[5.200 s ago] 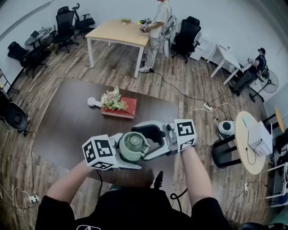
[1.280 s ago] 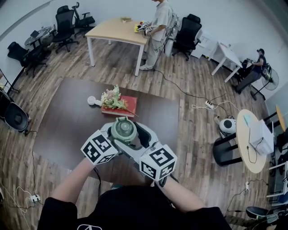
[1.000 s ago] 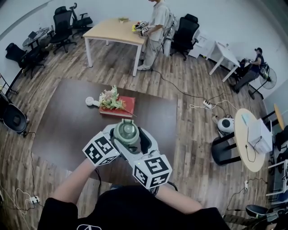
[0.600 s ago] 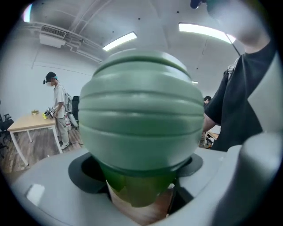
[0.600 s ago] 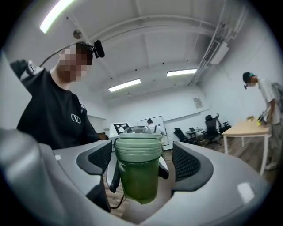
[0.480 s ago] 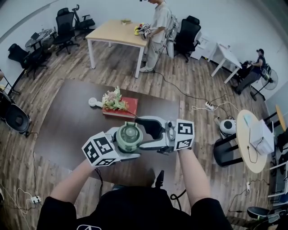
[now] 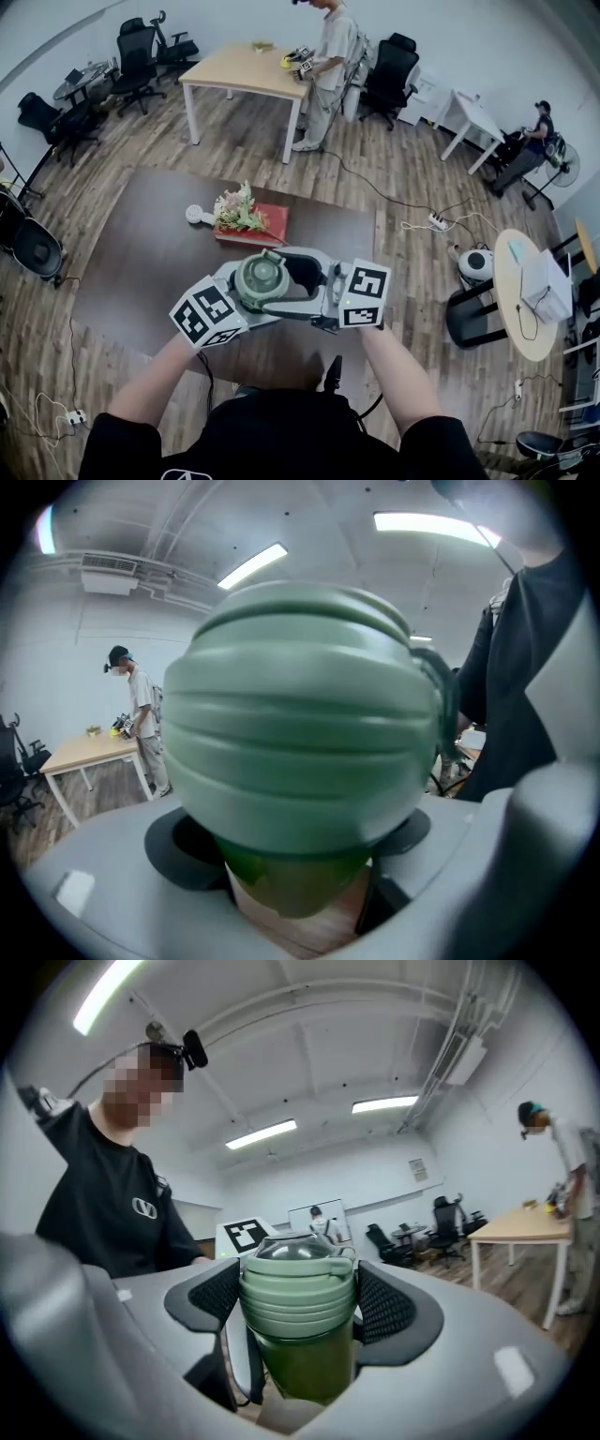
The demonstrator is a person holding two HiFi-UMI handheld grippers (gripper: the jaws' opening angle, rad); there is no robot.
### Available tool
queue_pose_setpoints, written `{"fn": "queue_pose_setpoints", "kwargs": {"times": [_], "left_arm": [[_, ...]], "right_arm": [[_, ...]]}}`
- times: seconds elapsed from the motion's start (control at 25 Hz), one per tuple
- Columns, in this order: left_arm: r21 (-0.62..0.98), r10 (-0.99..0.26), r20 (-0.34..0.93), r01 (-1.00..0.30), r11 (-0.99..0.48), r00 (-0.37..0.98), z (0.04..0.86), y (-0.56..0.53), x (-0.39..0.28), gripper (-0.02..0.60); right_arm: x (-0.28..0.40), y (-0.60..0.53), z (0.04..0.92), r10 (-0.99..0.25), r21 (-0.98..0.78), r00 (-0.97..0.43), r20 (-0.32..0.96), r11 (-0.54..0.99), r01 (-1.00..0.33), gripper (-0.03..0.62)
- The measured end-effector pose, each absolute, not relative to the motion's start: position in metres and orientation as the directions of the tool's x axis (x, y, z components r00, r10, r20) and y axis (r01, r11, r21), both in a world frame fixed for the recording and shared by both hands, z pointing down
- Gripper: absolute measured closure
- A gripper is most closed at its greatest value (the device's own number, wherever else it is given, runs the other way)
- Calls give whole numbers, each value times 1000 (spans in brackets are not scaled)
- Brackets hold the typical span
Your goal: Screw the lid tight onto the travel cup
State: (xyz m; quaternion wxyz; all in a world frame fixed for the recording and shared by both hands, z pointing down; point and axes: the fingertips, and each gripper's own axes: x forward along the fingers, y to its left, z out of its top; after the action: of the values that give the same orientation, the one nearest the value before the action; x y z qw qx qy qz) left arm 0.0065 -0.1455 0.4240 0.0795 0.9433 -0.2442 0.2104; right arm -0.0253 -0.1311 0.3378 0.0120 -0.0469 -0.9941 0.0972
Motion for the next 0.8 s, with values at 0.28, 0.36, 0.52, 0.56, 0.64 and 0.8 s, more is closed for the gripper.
{"fn": "queue_pose_setpoints", "kwargs": {"times": [0.28,0.36,0.52,0.56,0.64,0.8], "left_arm": [[-14,-529,468,-592,-806,708,440,-163,-5,170],[-4,-528,457,-592,-806,716,442,-161,0,172],[26,-516,422,-579,-815,745,438,-161,5,170],[45,-504,406,-567,-822,762,435,-160,6,170],[77,-473,381,-537,-840,794,427,-154,6,170],[153,-367,344,-437,-886,864,414,-136,11,170]], "right_arm": [[-30,-144,359,-604,-248,-776,181,736,-630,192],[-24,-145,362,-657,-280,-723,211,669,-689,194],[-22,-143,359,-611,-251,-772,178,730,-636,191],[-22,-142,356,-568,-237,-810,145,775,-586,191],[-17,-139,343,-454,-218,-889,60,863,-456,190],[0,-132,324,-139,-145,-990,-21,980,-135,187]]}}
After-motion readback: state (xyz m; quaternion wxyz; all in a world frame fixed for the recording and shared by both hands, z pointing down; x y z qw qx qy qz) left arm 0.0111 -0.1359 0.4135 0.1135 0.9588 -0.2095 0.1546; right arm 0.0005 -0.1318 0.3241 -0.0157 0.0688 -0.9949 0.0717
